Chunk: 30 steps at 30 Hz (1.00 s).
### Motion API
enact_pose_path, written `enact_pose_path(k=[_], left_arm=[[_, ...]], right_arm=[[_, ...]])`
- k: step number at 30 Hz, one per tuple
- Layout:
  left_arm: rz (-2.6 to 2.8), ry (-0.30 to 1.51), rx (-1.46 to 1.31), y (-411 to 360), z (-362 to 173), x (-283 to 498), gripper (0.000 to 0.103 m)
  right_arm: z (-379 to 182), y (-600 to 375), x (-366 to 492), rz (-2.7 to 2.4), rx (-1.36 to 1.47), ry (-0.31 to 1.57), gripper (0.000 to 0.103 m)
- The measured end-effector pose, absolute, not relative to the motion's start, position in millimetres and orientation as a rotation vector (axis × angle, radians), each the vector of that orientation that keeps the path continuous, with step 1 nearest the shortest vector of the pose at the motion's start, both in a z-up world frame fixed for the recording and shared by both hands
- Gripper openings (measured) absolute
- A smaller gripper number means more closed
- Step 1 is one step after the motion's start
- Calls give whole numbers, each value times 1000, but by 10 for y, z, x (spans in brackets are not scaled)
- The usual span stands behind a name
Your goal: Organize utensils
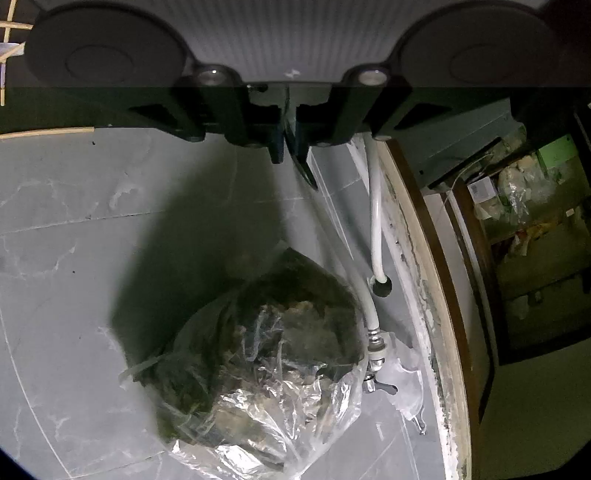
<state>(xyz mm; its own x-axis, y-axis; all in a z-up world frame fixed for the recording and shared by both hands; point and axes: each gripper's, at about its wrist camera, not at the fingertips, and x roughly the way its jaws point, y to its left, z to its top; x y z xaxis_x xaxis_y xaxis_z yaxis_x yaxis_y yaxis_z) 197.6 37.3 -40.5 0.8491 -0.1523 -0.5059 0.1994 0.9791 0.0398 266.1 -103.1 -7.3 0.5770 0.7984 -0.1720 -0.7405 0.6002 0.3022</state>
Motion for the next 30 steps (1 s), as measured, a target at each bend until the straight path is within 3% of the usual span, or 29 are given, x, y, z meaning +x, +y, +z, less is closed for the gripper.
enact_pose_path(k=[4,6,8,9,11,14,22,30], left_arm=[[-186,524,92,375,-405,1969,77],[-187,524,90,382,-406,1970,77],[-189,523,92,383,-404,1964,77],[-190,523,90,386,-404,1965,77],[-192,522,90,388,-406,1958,77],[-197,521,91,398,-407,1957,77],[-223,522,99,411,-421,2000,77],[-256,523,111,423,-428,2068,77]], right_arm=[[-25,-1121,2650,891,225,298,21],[28,-1181,2649,885,244,298,35],[117,-1295,2661,889,324,297,56],[172,-1379,2679,904,392,296,60],[266,-1586,2736,961,578,290,83],[340,-1954,2858,1145,958,242,102],[724,-2525,2739,1316,1241,-37,103],[875,-2765,2563,1219,1169,-140,103]])
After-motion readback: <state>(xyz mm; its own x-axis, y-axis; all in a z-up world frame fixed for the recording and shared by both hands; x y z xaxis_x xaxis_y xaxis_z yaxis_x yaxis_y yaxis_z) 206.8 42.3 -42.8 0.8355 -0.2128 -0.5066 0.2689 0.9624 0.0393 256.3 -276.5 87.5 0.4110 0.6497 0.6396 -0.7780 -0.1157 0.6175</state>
